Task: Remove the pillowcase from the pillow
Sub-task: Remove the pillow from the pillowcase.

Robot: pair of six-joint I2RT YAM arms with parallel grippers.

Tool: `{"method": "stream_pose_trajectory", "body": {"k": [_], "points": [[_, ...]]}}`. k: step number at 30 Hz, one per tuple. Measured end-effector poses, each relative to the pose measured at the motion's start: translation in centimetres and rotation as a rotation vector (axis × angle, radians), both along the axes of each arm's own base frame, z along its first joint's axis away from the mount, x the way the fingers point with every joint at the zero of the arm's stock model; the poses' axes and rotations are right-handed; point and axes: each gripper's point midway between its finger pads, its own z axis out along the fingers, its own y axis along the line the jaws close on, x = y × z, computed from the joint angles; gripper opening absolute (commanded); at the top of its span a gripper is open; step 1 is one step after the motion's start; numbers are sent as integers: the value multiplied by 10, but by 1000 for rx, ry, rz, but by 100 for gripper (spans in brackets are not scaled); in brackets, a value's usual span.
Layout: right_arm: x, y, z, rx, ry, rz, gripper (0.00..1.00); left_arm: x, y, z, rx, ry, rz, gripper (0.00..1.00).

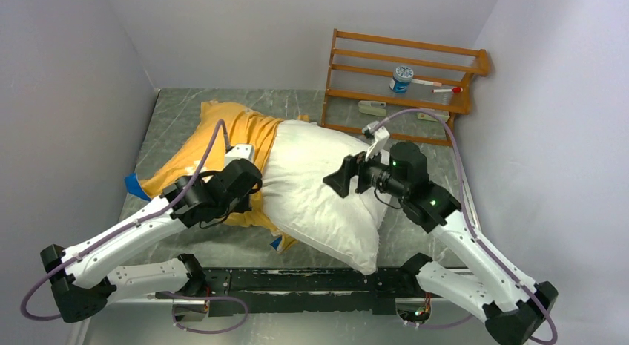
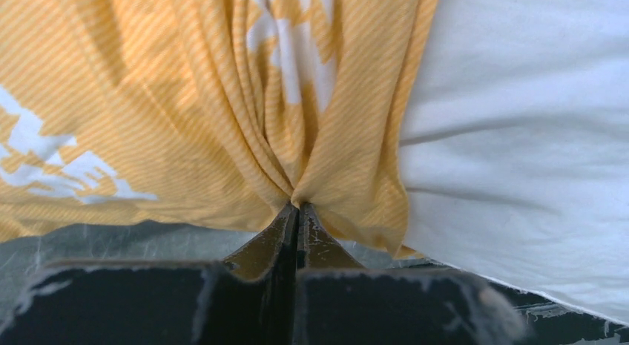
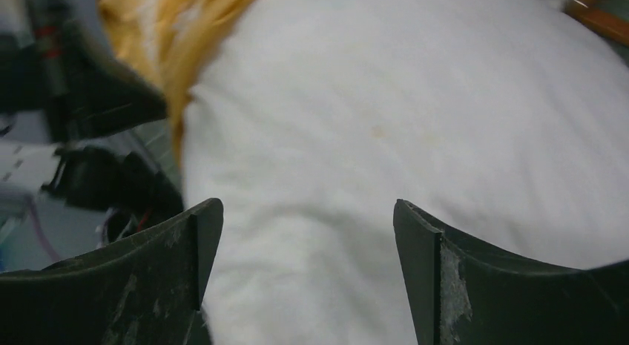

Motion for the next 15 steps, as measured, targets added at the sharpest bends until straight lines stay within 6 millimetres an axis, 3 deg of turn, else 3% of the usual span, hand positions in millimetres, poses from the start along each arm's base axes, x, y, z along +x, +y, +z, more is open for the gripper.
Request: {"method": "stream_pose_trajectory", "body": {"k": [2,5,6,7,10,15], "points": [[-18,14,13,1,-78,103,86,3,-4,-2,10,1,-15,5],[-51,42,15,-36,-164,257,86,5,-7,-5,27,5,-28,5],[-54,46,10,-63,-193,277,86,6,-7,-5,31,4,-33,5],[-81,64,2,-88,-227,379,86,6,-8,-5,32,3,-35,5],[-123,80,-27,-197,-337,528,89,6,-8,-5,30,1,-41,5],[-149,84,-58,-431,-567,610,94,4,-8,-2,18,-1,-46,5]]}}
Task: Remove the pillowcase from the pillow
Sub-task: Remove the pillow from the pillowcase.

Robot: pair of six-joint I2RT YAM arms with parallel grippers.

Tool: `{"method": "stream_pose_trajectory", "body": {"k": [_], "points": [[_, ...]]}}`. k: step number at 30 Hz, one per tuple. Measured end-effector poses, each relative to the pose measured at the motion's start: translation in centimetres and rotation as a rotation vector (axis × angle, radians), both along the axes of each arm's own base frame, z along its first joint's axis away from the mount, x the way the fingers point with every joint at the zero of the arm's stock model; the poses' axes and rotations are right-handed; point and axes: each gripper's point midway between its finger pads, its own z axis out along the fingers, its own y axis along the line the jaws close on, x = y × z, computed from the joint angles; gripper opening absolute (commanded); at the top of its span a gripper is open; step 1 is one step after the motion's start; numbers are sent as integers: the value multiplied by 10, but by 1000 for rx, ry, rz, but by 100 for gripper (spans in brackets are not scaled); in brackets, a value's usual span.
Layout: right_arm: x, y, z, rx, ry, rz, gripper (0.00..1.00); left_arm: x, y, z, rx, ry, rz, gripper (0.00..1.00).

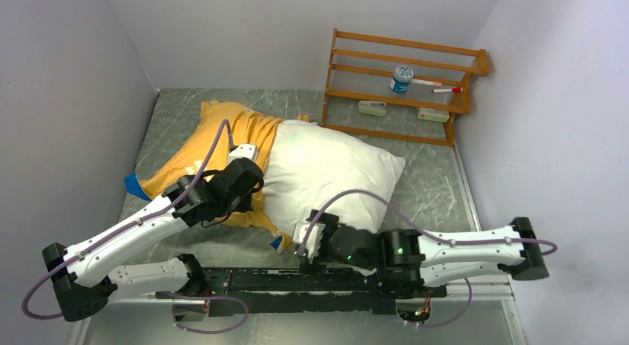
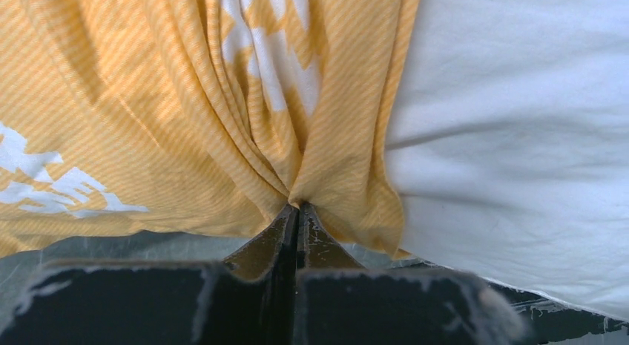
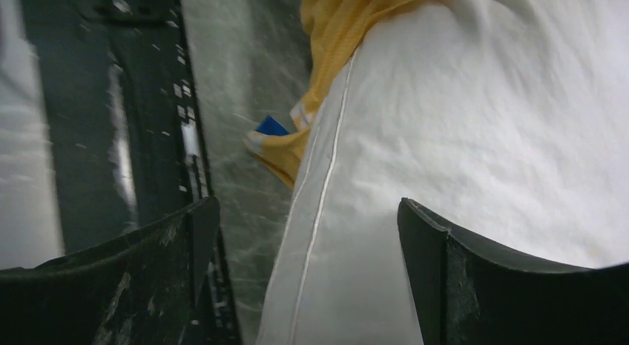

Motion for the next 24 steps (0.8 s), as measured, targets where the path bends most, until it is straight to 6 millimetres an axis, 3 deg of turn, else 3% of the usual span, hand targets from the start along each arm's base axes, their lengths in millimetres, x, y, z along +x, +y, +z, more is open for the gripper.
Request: {"method": "stream_pose_trajectory", "body": {"k": [3,7,8,11,13,15,16,19,24], "points": [[3,4,-16,-108,-165,-30,96,-1,0,2,-12,-3,-2,5],[36,-14,-46,-269,-384,-193,92,-2,-2,3,-30,2,-5,5],[44,-20,-50,-292,-428,-235,86,-2,-4,2,-37,2,-8,5],[62,-33,-48,-296,-473,-344,54,-3,-8,0,-56,7,-15,5],[72,-38,-41,-267,-457,-418,24,-3,-10,-2,-64,11,-18,33],[78,-40,-38,-239,-421,-472,4,-3,-12,-2,-71,13,-19,58],[81,-40,-34,-218,-397,-501,0,-4,-12,-2,-77,14,-20,66],[88,-40,-22,-148,-313,-578,0,-6,-15,2,-113,13,-24,80],[103,-42,0,22,-104,-684,0,-16,-27,19,-248,-6,-85,87]]}}
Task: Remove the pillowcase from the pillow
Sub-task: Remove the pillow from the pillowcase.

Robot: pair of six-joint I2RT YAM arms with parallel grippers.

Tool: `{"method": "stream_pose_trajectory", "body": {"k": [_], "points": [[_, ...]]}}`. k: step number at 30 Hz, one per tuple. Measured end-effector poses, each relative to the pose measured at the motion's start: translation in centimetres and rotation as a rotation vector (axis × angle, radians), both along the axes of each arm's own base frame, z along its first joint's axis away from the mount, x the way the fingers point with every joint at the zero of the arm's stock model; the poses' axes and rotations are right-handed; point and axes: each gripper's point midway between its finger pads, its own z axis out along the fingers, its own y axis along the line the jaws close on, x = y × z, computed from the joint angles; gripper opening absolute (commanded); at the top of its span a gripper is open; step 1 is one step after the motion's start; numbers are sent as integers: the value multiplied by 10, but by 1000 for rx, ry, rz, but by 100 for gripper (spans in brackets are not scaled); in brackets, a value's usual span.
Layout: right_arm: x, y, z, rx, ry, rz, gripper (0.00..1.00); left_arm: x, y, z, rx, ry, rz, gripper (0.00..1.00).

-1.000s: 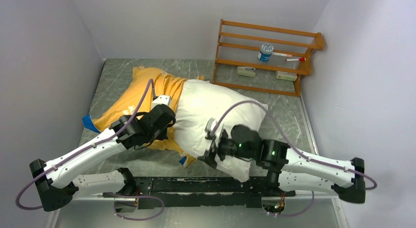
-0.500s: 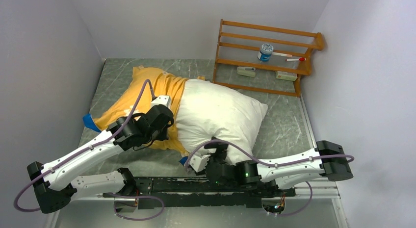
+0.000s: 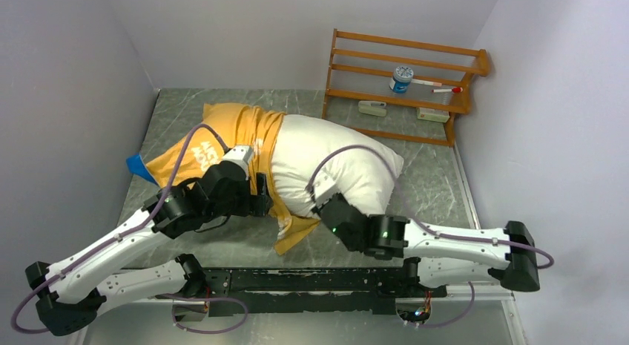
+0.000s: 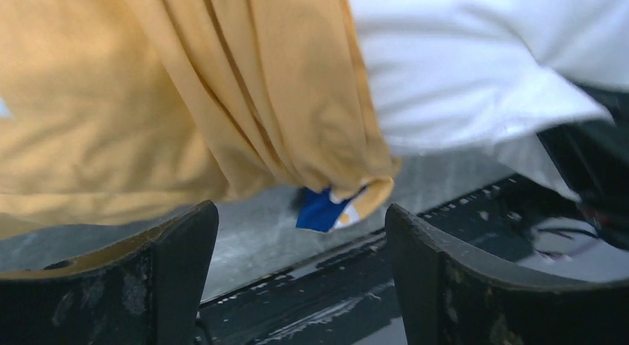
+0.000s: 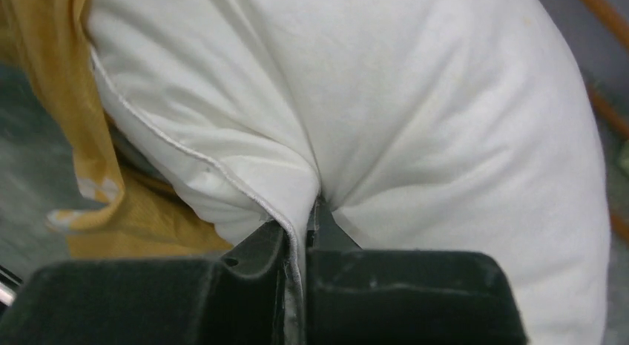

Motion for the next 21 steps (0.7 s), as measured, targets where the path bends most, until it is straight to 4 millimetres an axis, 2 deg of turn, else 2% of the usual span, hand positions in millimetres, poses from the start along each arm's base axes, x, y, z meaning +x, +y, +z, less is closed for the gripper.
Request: {"method": "stream_pose_trajectory", "body": {"k": [3,6,9,13,16,17,18,20,21], "points": [[15,-6,13,158,94,-55,0,-9,-14,6,-96,2,-66,87],[24,-9,21,255,169,-84,0,-15,-25,-3,-138,26,-109,87],[22,-5,21,285,229,-71,0,-16,-33,-22,-144,71,-113,84],[15,0,14,279,298,-59,0,-13,-39,-48,-140,117,-77,92],[12,1,14,279,329,-61,0,-9,-44,-54,-155,120,-56,92],[12,1,15,282,336,-63,0,-5,-48,-53,-167,112,-52,87],[11,1,16,287,343,-65,0,-2,-51,-51,-177,98,-48,76],[11,0,16,298,353,-72,0,5,-54,-48,-186,74,-37,45],[11,0,16,303,355,-76,0,8,-54,-49,-176,67,-30,33]]}}
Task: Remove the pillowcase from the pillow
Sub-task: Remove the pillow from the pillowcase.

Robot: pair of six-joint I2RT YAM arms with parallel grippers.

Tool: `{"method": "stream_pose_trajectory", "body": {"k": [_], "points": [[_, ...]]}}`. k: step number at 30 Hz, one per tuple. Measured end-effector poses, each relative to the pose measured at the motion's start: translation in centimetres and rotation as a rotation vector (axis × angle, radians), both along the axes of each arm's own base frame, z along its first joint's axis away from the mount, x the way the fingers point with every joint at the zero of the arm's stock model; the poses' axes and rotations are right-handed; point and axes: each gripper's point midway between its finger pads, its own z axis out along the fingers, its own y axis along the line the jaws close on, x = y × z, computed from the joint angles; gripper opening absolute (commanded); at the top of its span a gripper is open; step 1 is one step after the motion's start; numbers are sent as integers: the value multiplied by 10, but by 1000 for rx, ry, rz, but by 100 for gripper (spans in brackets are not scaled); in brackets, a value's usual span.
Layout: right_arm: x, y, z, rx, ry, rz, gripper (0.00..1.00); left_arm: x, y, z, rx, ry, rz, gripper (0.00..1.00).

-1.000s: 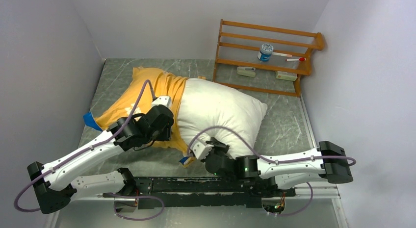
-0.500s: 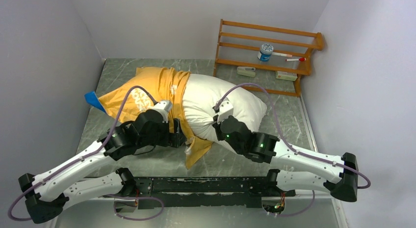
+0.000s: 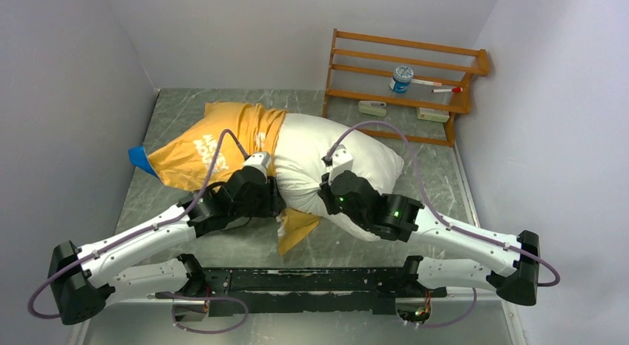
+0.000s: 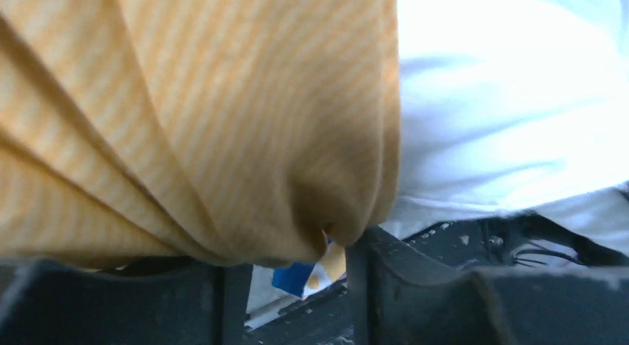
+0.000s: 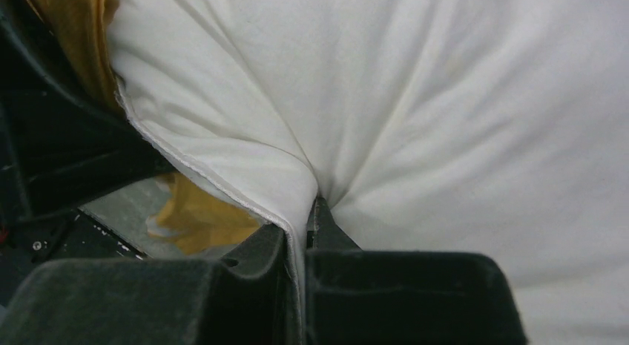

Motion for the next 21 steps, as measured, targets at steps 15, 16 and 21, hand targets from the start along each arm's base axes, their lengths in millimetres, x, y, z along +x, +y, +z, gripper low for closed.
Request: {"method": "stream_pose_trajectory", "body": {"k": [15,16,21], "points": [[4,-23,15,111,48,-125,0,17,72,19,216,-101,255,5],[5,-25,17,113,47,-134,0,16,75,22,212,-107,268,5],[9,-38,24,112,41,-187,0,13,91,35,216,-118,317,5]]}}
